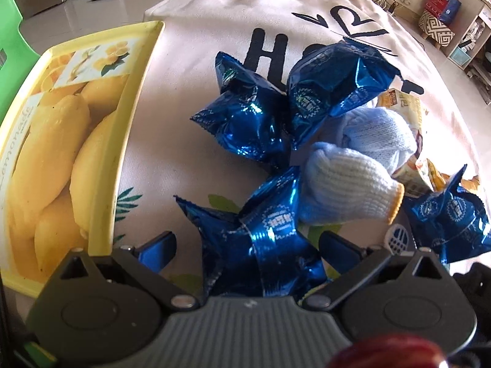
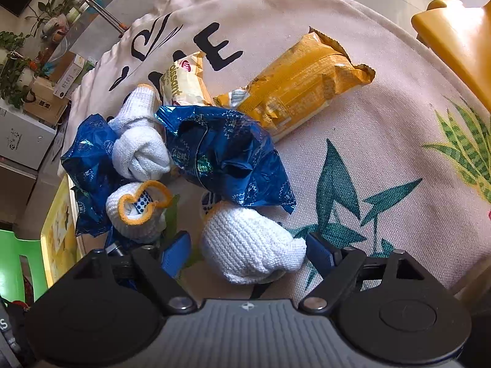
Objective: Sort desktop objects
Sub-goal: 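Grasp the white glove with the right gripper while the left gripper grasps the blue foil packet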
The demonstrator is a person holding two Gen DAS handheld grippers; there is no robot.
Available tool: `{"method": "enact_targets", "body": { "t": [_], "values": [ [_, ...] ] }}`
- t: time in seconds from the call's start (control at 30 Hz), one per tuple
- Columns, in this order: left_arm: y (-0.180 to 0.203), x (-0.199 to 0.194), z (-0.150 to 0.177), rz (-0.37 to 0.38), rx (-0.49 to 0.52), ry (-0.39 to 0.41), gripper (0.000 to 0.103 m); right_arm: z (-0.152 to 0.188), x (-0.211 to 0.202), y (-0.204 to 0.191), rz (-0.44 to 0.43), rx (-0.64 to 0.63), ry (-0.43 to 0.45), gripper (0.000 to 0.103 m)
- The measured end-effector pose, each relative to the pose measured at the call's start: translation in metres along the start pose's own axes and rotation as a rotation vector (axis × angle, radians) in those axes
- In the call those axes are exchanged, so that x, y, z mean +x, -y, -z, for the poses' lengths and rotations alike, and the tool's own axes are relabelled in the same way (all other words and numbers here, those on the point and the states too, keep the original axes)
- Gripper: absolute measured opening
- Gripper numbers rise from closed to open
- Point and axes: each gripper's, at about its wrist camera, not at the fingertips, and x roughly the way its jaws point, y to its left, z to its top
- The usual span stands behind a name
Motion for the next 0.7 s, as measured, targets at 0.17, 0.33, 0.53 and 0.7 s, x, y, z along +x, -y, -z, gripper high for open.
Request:
{"method": "enact_targets", "body": {
  "t": [0.17, 0.33, 0.53, 0.7],
  "values": [
    [0.003, 0.005, 0.003, -0.045, 0.035, -0.014, 0.102, 0.0, 0.001, -0.001, -0.001, -0.008, -0.003, 0.084],
    [0.007, 0.006, 0.003, -0.064, 0.067, -0.021, 0.102, 0.0, 0.001, -0.001, -0.001, -0.011, -0.003, 0.085],
    [0.011, 0.007, 0.007, -0.078, 0.122, -0.012, 0.102, 0.002, 0.002, -0.006, 0.014, -0.048, 0.001, 0.085],
    [0.007, 0.002, 0.009, -0.058, 0.102, 0.024, 0.095, 0.001, 0.001, -0.006, 0.021, -0.078, 0.019, 0.068]
  ]
}}
